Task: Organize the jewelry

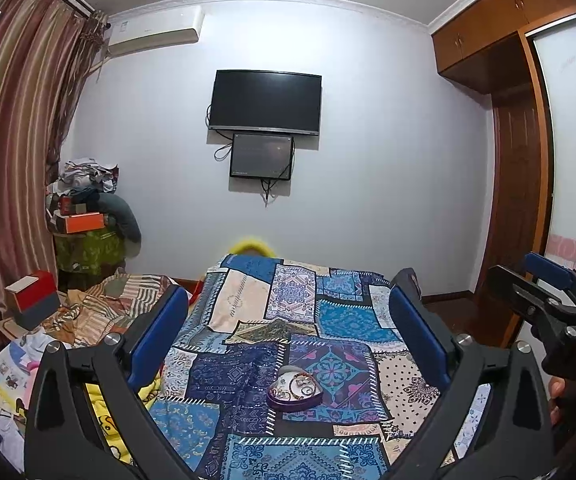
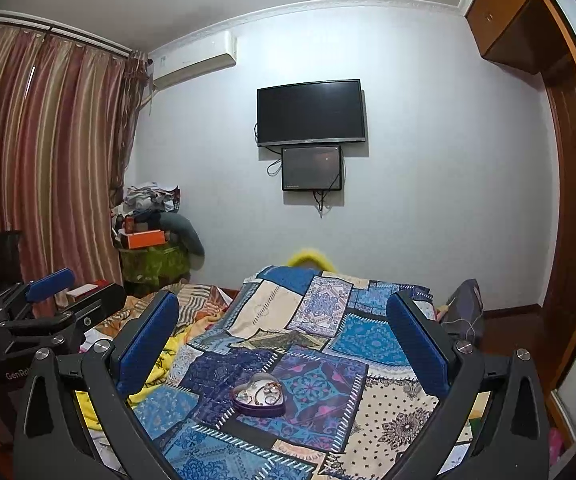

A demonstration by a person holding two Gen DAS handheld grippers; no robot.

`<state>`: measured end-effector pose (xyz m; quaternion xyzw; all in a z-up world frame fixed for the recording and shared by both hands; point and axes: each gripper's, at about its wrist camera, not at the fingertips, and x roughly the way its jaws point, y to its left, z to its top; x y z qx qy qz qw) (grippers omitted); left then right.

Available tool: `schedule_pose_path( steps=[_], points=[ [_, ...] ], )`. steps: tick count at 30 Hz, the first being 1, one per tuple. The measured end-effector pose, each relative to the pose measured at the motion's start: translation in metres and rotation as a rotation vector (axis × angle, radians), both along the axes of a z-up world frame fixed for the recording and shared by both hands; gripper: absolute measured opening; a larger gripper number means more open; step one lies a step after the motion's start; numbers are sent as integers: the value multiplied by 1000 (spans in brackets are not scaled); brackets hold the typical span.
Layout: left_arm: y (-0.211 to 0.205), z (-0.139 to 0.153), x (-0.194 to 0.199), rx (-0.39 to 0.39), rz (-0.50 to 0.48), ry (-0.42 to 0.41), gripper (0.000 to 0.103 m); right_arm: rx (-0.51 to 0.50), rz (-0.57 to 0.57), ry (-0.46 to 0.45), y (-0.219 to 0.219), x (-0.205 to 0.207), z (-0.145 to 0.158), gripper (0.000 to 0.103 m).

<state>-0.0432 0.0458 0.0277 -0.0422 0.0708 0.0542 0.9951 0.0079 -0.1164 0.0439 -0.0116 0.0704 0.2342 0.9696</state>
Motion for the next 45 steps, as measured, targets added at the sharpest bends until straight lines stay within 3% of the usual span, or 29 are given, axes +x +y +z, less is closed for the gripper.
schedule_pose_path(
  steps=[45],
  points=[
    [3,-9,15,-4,7,39,102,-17,0,45,-1,3,1,103]
  ],
)
